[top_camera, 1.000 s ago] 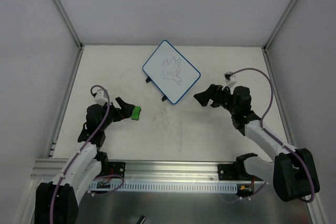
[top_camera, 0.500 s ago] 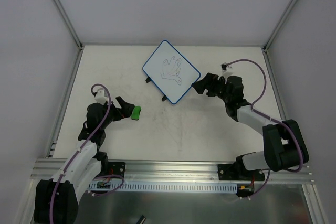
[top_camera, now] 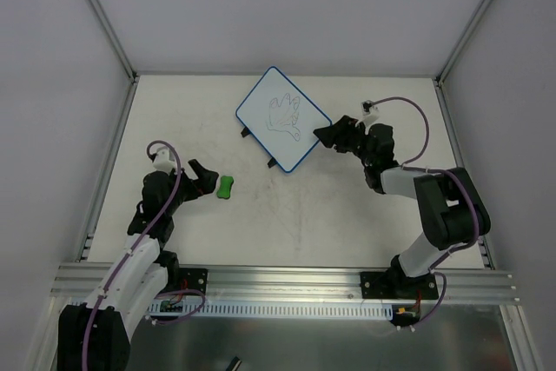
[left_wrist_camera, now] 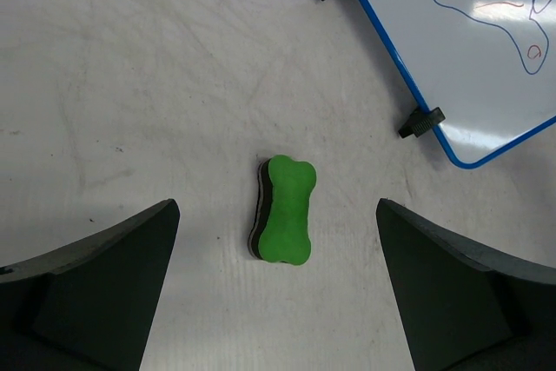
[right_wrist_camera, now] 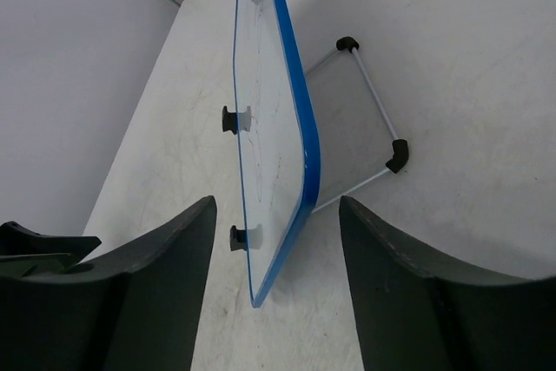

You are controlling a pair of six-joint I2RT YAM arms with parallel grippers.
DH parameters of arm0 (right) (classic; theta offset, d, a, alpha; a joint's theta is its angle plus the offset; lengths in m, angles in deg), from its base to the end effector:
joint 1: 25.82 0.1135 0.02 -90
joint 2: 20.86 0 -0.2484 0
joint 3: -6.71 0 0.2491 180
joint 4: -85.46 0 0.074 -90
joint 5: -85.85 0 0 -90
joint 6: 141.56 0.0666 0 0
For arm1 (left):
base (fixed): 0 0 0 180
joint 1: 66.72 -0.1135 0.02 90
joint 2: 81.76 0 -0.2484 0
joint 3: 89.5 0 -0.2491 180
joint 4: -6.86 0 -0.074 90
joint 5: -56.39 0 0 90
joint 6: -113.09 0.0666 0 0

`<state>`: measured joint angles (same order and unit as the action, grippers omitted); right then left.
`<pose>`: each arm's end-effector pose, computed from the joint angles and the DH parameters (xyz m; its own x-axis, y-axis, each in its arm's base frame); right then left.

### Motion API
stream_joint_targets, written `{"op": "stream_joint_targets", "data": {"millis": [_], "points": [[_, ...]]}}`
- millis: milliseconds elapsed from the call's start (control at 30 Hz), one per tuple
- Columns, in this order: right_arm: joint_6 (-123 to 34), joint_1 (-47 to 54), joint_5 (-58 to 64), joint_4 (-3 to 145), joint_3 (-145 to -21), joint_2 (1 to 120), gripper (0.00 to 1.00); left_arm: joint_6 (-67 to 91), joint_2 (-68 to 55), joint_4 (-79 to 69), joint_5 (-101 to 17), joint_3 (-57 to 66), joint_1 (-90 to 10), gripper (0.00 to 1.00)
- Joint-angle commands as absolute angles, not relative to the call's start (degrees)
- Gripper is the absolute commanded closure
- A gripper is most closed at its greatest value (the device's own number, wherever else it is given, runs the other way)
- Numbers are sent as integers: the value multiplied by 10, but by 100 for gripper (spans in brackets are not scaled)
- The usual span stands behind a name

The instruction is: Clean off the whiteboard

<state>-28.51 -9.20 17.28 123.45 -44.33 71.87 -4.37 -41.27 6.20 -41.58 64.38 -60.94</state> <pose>0.3318 0.1244 0.1872 -0.2979 0.2914 -0.9090 -0.5423 0.7320 0.4124 0.2056 -0.0301 0.1767 -0.3364 -0.4250 -0.8404 0.0877 0.8744 -0.4773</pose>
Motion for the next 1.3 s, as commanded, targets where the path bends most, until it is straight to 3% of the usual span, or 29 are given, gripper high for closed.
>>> {"op": "stream_joint_targets", "data": {"millis": [0,233,600,900,1033,1267], "points": [[-275,-94,198,1315,-480,739,41,-42,-414,31,-421,601,-609,1],[-277,-94,207,1327,-491,756,50,-36,-416,-20,-365,580,-575,1],[-255,-106,226,1328,-509,783,62,-40,-282,-104,-268,479,-462,1],[-226,-121,247,1356,-514,811,84,8,-207,-151,-253,413,-463,1],[-212,-127,255,1372,-514,820,100,15,-205,-153,-256,415,-464,1],[-195,-129,263,1390,-514,829,100,32,-157,-167,-261,408,-462,1]]}}
